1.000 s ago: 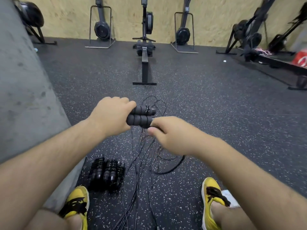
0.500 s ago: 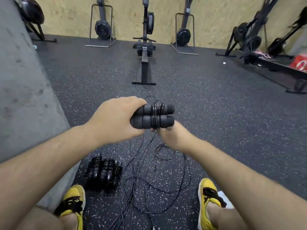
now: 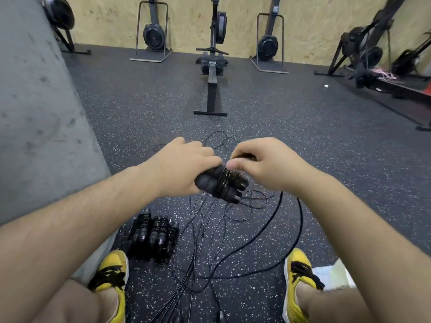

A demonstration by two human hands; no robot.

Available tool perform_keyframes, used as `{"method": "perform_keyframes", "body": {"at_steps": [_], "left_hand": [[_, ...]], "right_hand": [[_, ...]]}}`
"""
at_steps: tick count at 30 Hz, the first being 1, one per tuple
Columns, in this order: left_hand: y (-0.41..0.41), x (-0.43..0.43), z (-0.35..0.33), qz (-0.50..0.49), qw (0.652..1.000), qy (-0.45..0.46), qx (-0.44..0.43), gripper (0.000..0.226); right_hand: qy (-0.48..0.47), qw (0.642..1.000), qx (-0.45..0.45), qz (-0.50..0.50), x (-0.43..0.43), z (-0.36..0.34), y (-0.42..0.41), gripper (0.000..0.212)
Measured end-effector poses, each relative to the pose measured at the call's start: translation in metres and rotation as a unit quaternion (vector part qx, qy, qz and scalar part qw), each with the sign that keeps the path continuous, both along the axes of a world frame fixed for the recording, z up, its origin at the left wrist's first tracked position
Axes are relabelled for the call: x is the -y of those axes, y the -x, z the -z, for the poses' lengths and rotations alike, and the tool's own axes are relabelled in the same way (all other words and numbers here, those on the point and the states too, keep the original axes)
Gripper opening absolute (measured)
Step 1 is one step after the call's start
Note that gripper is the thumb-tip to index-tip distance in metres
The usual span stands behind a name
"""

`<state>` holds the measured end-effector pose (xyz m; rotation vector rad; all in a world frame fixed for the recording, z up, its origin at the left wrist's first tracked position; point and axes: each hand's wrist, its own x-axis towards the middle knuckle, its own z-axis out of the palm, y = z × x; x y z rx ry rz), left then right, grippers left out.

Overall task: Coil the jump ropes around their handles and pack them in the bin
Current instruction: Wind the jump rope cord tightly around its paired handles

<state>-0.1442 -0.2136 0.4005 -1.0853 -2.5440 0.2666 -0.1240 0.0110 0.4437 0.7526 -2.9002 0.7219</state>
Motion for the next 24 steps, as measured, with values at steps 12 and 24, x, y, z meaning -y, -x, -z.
{"method": "perform_keyframes", "body": {"at_steps": [12,24], "left_hand": [[-0.017,-0.006,-0.017,-0.051,0.934,-0.253,0.248,0.044],[0.011,0.014,0.0,-0.134,0.987,-0.072,0.058,0.035]], "right_hand": [[0.146,0.975,0.151,0.078,0.021,0.067,0.019,0.023],[-0.083,0.996,0.013,0.019,0.02,0.011,-0.026,0.023]]}}
